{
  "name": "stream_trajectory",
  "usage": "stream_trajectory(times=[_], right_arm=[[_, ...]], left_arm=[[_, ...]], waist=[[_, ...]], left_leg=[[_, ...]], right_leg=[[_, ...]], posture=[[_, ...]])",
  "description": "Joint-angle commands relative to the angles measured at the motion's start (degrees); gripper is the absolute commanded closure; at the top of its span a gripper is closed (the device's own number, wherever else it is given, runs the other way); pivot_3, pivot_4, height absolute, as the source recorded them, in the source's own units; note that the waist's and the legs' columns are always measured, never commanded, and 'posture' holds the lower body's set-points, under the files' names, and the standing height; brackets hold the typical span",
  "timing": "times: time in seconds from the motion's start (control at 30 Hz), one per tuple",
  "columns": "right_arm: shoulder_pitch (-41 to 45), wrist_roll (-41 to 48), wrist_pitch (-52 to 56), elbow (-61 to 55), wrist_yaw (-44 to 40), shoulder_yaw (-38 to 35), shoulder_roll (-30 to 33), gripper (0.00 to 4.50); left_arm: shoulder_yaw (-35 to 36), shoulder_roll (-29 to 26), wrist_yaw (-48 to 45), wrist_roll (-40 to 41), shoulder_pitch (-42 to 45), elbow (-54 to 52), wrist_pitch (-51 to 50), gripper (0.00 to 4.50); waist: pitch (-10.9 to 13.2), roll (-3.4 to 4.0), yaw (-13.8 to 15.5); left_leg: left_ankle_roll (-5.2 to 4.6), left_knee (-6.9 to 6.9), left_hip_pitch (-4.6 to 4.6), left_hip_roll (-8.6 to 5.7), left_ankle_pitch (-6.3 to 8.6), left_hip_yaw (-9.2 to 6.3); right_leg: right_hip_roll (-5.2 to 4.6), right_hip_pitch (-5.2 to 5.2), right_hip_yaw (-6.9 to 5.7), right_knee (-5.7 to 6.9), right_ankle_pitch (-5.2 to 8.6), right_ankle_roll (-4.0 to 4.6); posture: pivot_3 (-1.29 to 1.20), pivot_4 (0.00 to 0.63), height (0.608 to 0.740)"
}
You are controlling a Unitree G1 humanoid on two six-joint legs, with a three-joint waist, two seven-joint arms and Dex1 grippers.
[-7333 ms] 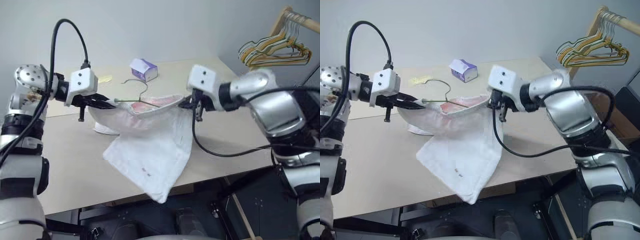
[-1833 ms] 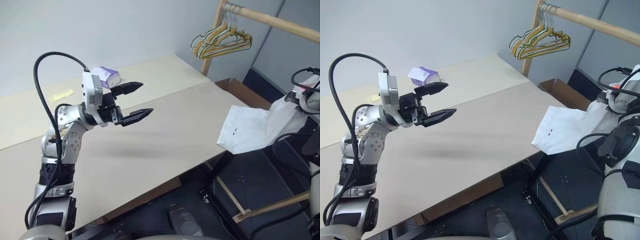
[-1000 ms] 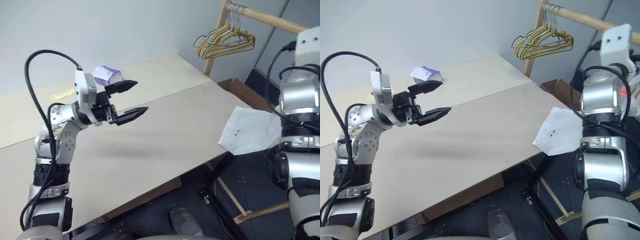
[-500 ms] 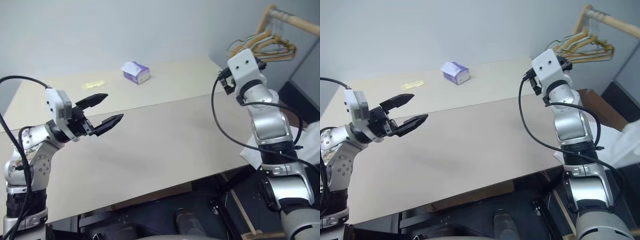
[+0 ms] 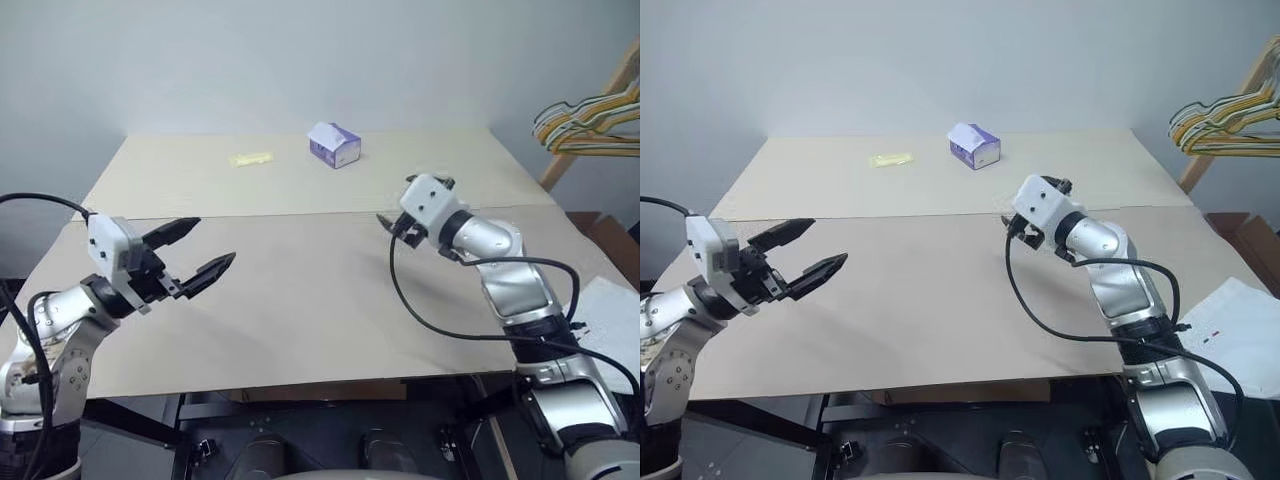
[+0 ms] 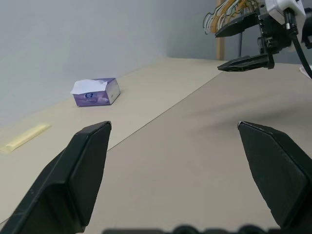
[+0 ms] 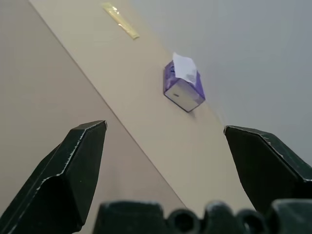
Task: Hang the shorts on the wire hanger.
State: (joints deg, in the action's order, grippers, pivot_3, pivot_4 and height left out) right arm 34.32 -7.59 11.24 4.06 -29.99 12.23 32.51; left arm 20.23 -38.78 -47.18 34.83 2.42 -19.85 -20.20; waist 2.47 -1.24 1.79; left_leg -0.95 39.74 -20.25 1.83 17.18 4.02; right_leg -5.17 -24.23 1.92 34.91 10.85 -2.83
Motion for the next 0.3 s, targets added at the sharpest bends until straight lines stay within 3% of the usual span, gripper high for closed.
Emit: stream_trajectory(times=[0.03, 0.3], right_arm=[[-0.19, -0.58, -0.57, -2.17, -1.22, -0.29, -0.05, 0.01], [-1.52, -2.0, 2.29, -4.04, -2.12, -0.06, -0.83, 0.01]], left_arm=[[0.2, -0.85, 0.43, -0.54, 0.85, -1.77, 0.78, 0.0], [-0.74, -0.97, -0.14, -0.82, 1.68, -0.87, 0.35, 0.0]], waist=[[0.0, 0.0, 0.37], [-0.01, -0.01, 0.49]], left_leg=[[0.0, 0.0, 0.0, 0.0, 0.0, 0.0], [0.0, 0.0, 0.0, 0.02, 0.0, -0.03]], right_leg=[[0.0, 0.0, 0.0, 0.0, 0.0, 0.0], [0.03, 0.02, -0.03, 0.0, 0.01, 0.04]], posture=[[0.17, 0.0, 0.74], [0.17, 0.0, 0.74]])
